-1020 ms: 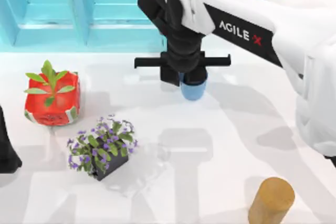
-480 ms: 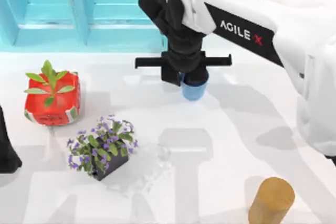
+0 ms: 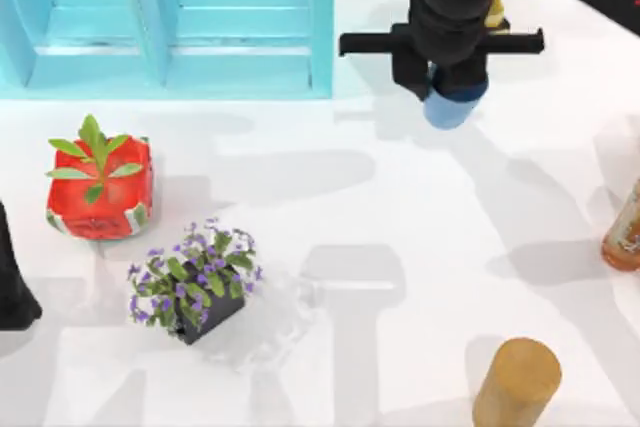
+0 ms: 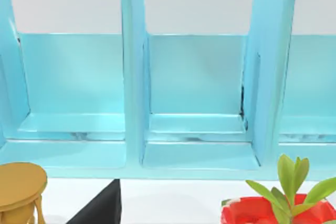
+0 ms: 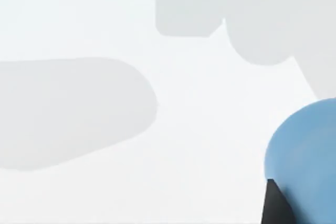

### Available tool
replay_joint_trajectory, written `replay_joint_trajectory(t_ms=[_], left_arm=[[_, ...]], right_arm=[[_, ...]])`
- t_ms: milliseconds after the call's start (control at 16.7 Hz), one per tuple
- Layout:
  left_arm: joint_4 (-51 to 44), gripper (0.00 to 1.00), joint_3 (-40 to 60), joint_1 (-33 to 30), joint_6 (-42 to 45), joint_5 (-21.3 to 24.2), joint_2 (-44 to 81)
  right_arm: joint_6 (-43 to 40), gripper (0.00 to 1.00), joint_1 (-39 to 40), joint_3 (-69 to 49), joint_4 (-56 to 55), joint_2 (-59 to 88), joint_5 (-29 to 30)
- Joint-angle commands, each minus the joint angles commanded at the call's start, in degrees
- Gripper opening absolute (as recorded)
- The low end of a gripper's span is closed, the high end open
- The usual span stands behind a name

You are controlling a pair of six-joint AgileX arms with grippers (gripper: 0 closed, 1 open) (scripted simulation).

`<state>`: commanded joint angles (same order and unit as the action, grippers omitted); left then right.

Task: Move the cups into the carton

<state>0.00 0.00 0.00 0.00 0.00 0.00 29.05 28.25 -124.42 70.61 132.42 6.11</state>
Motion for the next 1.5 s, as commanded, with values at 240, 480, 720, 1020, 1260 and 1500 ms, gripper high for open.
replay_joint_trajectory(t_ms=[240,480,720,1020,1260,1500], left_arm=[[0.00,1.00,0.00,0.00,0.00,0.00,0.00],[0.00,1.00,0.00,0.00,0.00,0.00,0.00],[0.00,1.00,0.00,0.00,0.00,0.00,0.00],[0.00,1.00,0.00,0.00,0.00,0.00,0.00],[0.00,1.00,0.00,0.00,0.00,0.00,0.00],[0.00,1.00,0.00,0.00,0.00,0.00,0.00]], right_arm=[[-2.30,0.00,-2.09,1.96,1.88,-2.64,-0.63],[-3.00,0.00,-2.60,2.25,1.93,-3.02,-0.56],[-11.35,0.00,-11.13,8.21,3.53,-8.30,-1.28],[-32.36,0.00,-32.22,21.01,6.20,-19.88,-2.37],[-44.55,0.00,-44.27,30.12,7.70,-28.37,-3.37],[-47.38,0.00,-47.06,32.76,7.98,-30.95,-3.73]])
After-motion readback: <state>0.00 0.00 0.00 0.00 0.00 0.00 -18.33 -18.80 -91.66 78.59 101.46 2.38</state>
